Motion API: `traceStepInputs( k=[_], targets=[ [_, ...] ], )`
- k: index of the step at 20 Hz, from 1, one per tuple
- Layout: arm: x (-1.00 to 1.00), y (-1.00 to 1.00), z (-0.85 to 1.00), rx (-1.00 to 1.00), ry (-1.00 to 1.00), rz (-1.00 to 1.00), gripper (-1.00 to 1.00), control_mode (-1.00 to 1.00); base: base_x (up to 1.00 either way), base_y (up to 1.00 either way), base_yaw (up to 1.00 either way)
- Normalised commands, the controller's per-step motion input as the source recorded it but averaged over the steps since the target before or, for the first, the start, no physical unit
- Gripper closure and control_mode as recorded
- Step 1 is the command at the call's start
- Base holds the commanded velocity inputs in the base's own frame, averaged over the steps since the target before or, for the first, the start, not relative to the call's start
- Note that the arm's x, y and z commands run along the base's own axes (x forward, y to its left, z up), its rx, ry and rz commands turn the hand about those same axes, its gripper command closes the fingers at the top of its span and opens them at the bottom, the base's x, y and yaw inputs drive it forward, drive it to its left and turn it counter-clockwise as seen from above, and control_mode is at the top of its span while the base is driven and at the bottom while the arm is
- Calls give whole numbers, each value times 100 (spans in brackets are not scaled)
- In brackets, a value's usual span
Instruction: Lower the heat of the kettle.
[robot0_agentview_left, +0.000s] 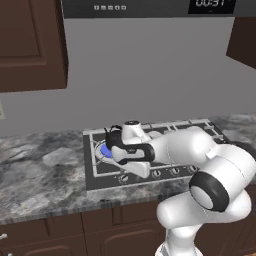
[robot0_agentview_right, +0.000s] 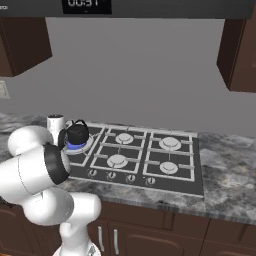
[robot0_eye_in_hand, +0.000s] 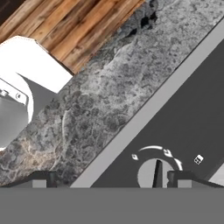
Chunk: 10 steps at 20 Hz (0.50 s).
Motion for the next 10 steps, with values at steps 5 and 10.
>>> traceStepInputs(
  k=[5, 10],
  targets=[
    [7, 12, -19, 0, 0, 0, -100, -100, 0, 0, 0],
    [10, 9, -13, 0, 0, 0, -100, -100, 0, 0, 0]
  ],
)
